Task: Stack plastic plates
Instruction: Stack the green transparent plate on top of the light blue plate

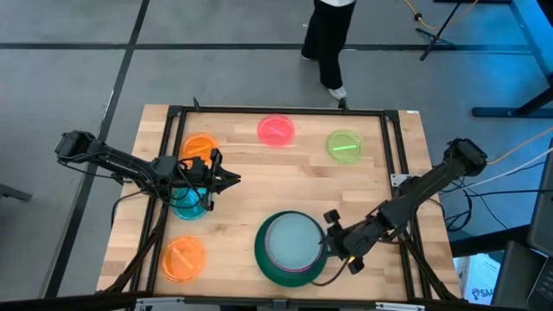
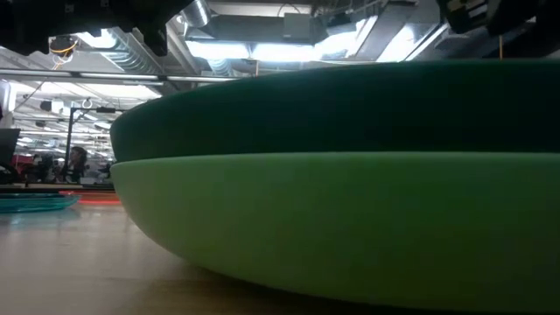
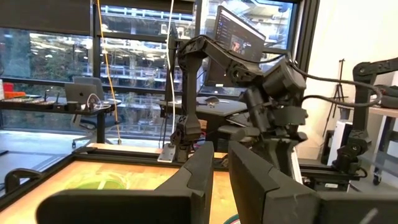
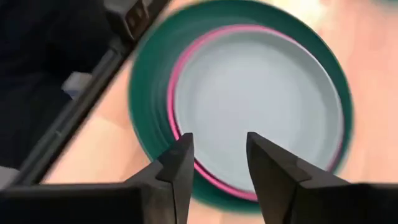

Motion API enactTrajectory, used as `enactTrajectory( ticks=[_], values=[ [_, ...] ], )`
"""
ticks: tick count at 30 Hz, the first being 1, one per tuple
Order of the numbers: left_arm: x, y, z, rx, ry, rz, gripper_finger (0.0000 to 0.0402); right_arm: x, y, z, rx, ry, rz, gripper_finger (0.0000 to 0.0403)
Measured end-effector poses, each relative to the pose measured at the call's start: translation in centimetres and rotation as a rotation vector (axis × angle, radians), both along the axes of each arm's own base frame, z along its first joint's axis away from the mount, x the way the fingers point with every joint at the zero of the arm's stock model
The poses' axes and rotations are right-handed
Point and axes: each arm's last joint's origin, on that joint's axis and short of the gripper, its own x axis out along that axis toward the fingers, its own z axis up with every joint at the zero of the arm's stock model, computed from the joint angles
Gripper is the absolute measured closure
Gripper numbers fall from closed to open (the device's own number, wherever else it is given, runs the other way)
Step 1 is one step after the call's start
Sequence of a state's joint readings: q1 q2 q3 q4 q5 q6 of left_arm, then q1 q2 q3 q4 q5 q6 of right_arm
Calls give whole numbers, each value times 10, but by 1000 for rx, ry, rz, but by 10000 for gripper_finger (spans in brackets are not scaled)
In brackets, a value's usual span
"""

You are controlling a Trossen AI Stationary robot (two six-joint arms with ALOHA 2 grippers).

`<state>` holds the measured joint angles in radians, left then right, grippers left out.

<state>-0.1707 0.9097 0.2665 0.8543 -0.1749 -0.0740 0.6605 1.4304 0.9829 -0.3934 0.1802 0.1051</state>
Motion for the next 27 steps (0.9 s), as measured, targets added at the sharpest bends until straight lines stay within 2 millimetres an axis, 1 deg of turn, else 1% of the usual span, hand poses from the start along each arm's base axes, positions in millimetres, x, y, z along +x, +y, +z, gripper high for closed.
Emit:
enactTrajectory(
  ticks=[9, 13, 15, 18, 22, 27],
  values=[
    [0, 0, 0, -27, 0, -6, 359, -7, -14, -7, -238, 18, -143, 265],
    [0, 0, 0, -28, 0, -6, 359, -8, -21, -9, -307, 27, -205, 265],
    [0, 0, 0, -29, 0, -6, 359, -7, -26, -12, -314, 43, -229, 265],
    [1, 0, -1, -28, 4, -10, 359, -9, -41, -21, -333, 73, -270, 265],
    [3, -1, -2, -26, 4, -17, 359, -15, -69, -33, -347, 113, -356, 265],
    [5, -1, -5, -24, 20, -8, 359, -26, -105, -39, -320, 121, -488, 265]
  ],
)
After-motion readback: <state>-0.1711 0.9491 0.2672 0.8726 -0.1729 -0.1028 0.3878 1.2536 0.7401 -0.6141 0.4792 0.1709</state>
